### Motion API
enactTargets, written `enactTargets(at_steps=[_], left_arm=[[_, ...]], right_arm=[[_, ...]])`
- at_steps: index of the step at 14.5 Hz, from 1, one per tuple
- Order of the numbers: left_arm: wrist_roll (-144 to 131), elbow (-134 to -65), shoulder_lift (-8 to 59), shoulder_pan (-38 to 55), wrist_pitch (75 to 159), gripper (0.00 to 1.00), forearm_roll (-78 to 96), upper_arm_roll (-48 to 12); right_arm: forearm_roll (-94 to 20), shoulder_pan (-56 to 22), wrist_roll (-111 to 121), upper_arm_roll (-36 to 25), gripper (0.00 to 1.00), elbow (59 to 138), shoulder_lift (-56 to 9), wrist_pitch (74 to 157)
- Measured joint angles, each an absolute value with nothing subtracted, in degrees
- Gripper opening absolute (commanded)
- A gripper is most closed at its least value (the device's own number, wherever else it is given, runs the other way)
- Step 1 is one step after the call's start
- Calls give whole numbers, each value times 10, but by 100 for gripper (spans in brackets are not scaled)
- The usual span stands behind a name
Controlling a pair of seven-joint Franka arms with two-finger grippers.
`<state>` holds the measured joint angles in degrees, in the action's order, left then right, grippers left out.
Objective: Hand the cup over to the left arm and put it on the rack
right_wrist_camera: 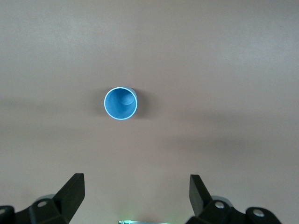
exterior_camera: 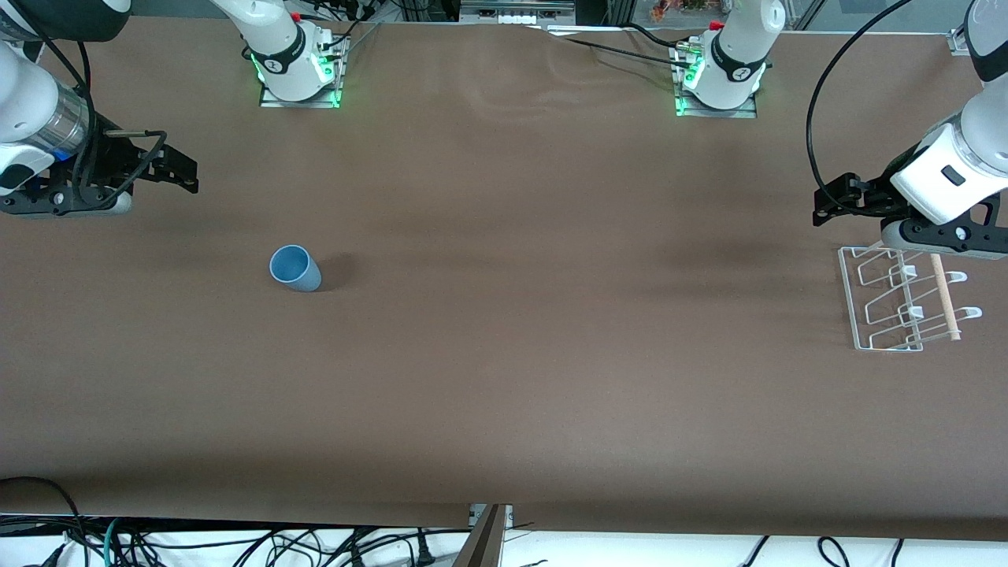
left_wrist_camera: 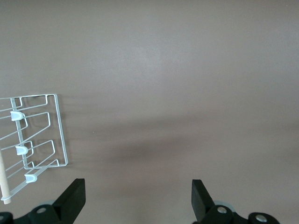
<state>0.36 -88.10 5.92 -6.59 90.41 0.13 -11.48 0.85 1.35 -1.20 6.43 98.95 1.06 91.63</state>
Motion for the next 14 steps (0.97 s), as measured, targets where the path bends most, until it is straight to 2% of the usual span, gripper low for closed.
enactTargets(at_steps=[8,10,14], left_arm=[[4,-880,58,-64,899,100,1,-122],[4,-880,58,-64,897,100,1,-122],[4,-879,58,-64,897,100,1,-122]], right_arm=[[9,13,-12,65,99,990,-1,921],[9,13,-11,65,99,993,-25,940],[10,11,19,65,99,1010,-115,1023]])
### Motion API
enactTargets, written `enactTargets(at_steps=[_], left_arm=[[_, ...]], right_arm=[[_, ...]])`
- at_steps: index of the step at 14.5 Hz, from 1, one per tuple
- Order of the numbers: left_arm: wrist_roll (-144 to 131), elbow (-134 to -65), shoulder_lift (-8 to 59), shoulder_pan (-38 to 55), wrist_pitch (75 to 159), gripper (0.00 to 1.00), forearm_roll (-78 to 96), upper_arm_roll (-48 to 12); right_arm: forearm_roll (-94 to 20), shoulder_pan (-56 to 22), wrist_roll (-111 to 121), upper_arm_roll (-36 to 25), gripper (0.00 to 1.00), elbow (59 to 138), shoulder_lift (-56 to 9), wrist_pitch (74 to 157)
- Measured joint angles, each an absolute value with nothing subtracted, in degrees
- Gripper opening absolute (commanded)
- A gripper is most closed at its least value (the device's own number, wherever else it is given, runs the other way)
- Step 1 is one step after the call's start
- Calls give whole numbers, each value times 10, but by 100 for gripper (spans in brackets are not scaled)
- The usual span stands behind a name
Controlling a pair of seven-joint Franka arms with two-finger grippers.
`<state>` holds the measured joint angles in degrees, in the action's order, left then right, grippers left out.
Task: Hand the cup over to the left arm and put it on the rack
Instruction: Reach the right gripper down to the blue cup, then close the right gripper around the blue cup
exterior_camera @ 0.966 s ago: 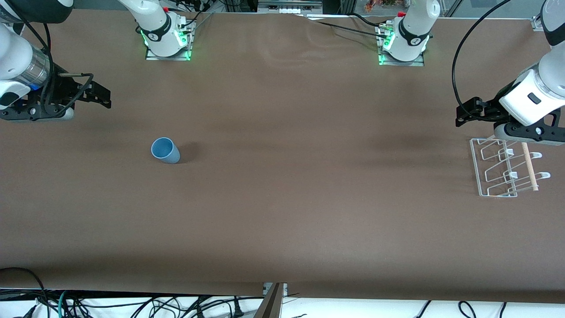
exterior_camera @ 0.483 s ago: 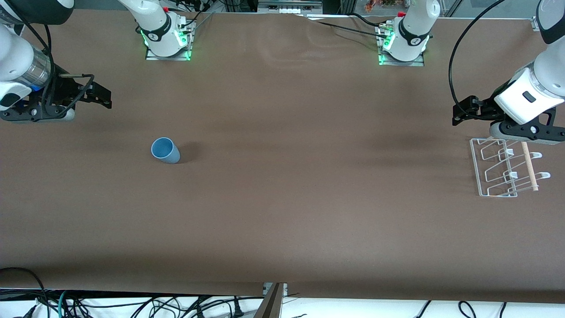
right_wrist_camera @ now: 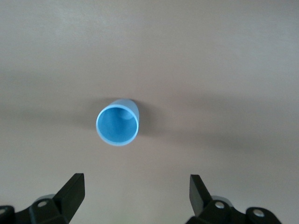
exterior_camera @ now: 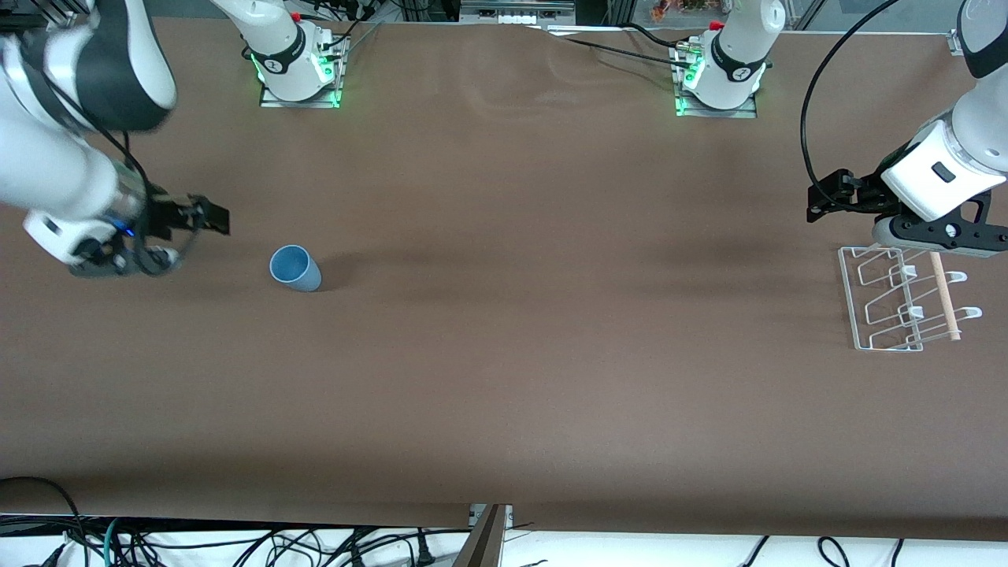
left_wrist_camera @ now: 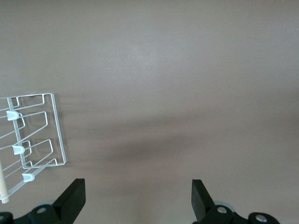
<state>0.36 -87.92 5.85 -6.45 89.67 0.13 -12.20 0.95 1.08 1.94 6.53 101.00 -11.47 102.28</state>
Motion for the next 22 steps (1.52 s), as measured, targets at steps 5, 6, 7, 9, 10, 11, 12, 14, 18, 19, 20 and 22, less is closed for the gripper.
enactTargets(at_steps=[5,6,7,9,10,11,12,14,18,19,20,22], left_arm=[[4,-879,58,-64,896,100,1,-122],[4,-879,58,-64,896,100,1,-122],[4,-879,58,-64,896,100,1,-122],[4,-879,58,-64,896,100,1,-122],[4,-879,58,-65,896,100,1,-121],[4,-879,58,-65,896,100,1,-120],[4,-879,58,-65,896,100,1,-119],[4,-879,58,-66,895,100,1,-119],[4,-879,58,-66,890,100,1,-119],[4,-879,58,-66,890,100,1,-119],[4,-878,58,-66,890,100,1,-119],[4,-878,58,-66,889,100,1,-120]], right_arm=[[43,5,28,65,99,1030,-202,1111],[43,3,28,65,99,1035,-213,1115],[43,1,28,65,99,1044,-220,1121],[44,0,28,65,99,1068,-224,1145],[44,0,28,65,99,1080,-223,1159],[44,0,28,65,99,1091,-223,1170],[44,0,28,65,99,1101,-223,1181],[44,0,28,65,97,1116,-222,1197],[44,0,26,65,15,1127,-225,1210],[44,0,23,65,0,1127,-226,1210],[43,0,18,65,0,1127,-230,1210],[43,-1,-6,65,0,1128,-239,1212]])
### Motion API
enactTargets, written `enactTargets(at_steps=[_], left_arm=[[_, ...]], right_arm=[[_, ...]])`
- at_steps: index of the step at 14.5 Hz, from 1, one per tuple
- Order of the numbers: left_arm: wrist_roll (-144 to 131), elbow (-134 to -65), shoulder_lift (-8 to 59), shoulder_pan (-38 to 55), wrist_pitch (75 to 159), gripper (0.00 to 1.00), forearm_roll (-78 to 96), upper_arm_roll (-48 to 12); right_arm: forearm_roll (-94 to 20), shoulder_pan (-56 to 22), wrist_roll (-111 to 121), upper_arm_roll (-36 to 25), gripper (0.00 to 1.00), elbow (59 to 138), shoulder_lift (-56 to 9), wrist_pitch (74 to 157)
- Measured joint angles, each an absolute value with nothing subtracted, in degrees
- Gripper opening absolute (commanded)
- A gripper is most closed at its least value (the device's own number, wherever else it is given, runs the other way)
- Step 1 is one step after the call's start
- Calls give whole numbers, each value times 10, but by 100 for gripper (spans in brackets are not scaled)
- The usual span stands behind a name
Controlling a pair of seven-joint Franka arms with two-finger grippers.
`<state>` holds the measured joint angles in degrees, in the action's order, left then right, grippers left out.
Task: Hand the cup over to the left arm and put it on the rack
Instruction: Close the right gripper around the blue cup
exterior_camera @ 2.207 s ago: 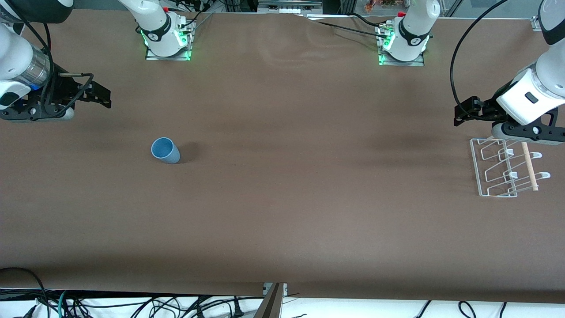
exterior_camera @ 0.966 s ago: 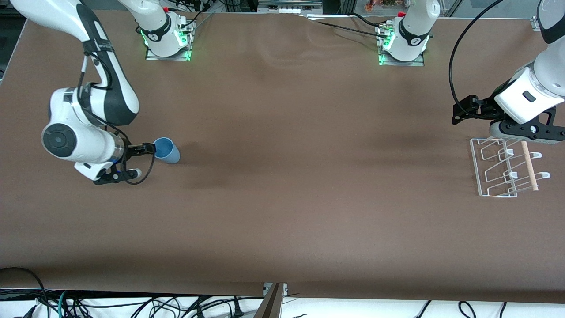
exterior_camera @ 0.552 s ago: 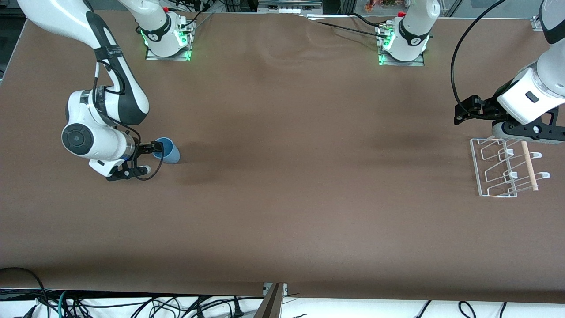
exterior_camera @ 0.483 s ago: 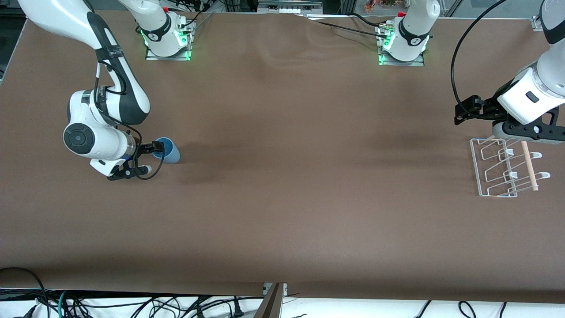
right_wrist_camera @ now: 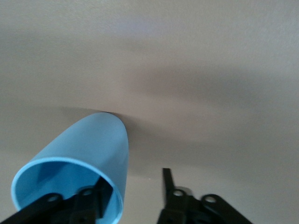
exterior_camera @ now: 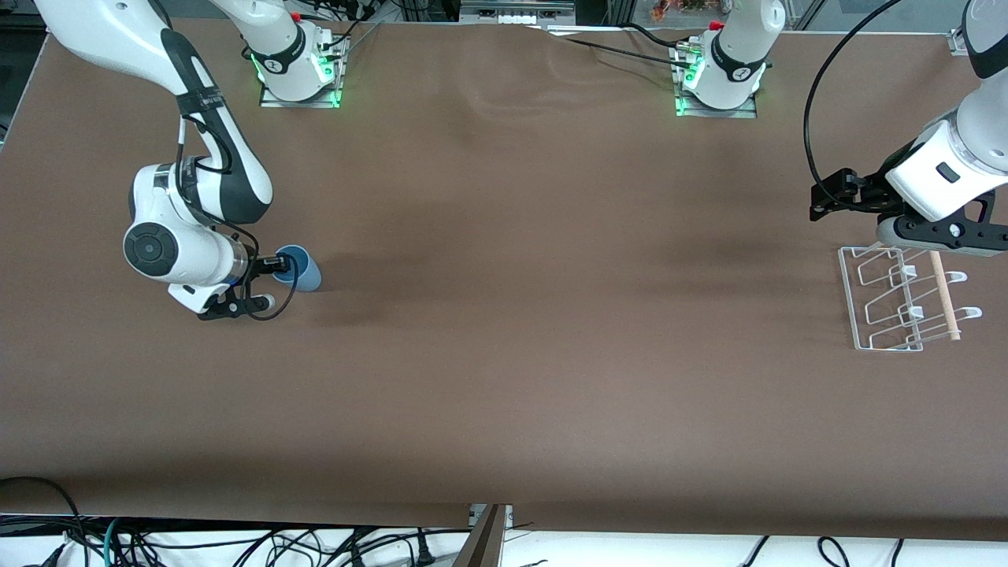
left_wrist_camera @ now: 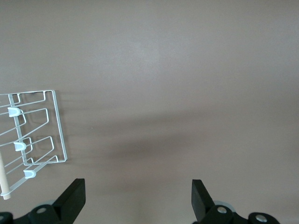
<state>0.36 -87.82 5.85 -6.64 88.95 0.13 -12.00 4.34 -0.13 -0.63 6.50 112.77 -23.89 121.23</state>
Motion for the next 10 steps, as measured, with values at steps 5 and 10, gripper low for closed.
enactTargets(at_steps=[5,10], left_arm=[[4,-878,58,-66,888,100,1,-120],[4,-871,58,-66,879,100,1,-120]], right_arm=[[43,-15,-42,67,0,1112,-244,1207],[-32,-21,-53,69,0,1019,-249,1074]])
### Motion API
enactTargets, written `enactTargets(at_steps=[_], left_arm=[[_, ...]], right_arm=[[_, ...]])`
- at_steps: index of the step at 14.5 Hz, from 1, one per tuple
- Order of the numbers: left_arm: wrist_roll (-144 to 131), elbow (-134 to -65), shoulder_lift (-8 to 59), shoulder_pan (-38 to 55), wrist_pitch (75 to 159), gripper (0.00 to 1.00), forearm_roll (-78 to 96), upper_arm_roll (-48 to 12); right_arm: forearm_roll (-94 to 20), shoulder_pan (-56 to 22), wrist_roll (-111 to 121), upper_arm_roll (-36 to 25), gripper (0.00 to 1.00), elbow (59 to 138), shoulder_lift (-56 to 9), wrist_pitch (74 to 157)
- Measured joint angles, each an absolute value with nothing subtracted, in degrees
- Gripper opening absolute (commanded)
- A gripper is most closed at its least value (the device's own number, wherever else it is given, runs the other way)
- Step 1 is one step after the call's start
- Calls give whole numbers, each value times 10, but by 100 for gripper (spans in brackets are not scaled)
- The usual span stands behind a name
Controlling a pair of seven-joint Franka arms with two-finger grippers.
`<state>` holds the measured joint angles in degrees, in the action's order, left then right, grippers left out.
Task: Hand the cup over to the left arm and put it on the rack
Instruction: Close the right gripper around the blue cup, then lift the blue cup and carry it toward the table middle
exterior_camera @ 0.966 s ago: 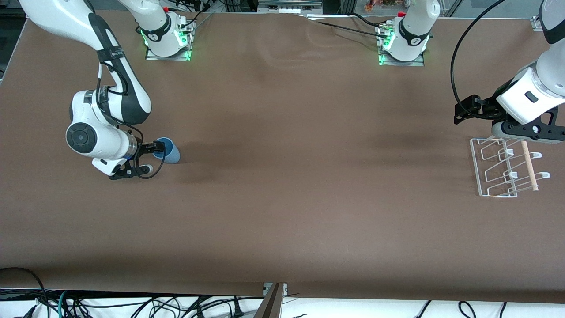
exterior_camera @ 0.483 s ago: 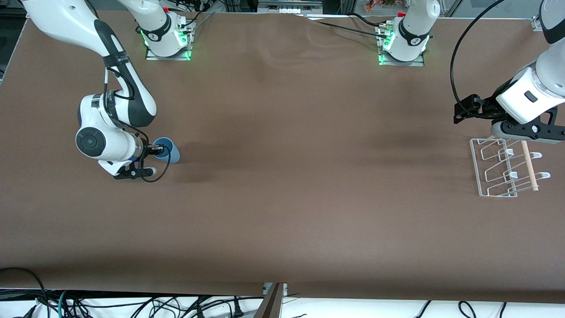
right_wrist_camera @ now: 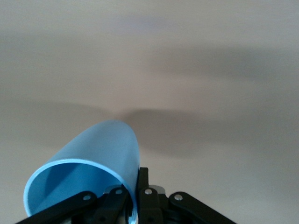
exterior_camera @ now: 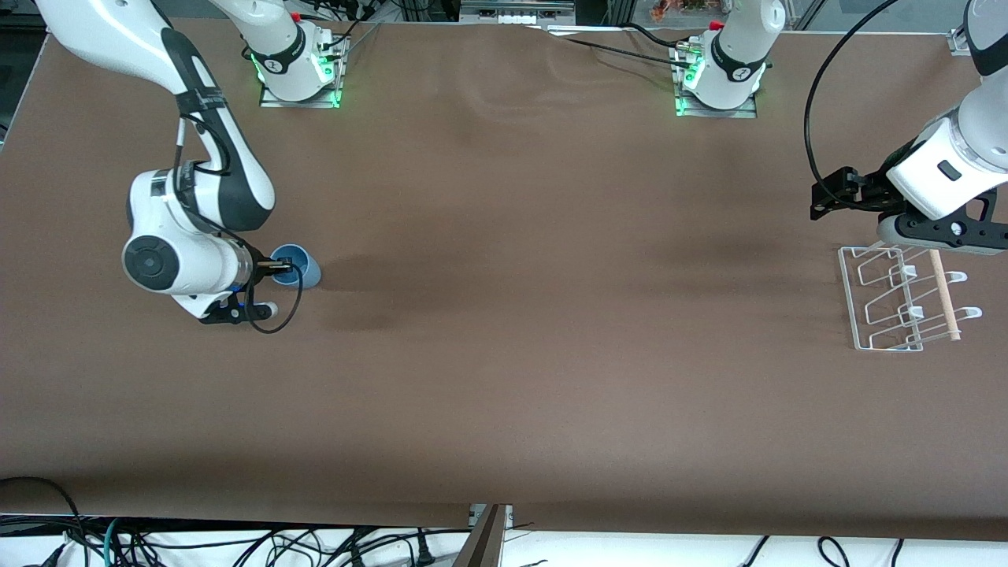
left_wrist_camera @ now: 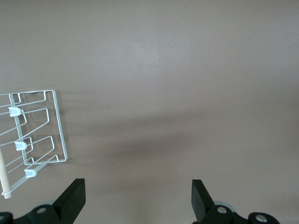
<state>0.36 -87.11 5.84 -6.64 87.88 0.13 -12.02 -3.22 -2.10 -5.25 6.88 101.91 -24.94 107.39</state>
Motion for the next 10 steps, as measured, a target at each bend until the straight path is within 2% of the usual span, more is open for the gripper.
enactTargets(at_steps=[3,10], left_arm=[[4,-868,58,-66,868,100,1,-120],[-3,-867,58,-65,867,100,1,-124]], right_arm=[[-130,-34,-141,72,0,938,-251,1011],[-294,-149,-461,79,0,796,-284,1017]])
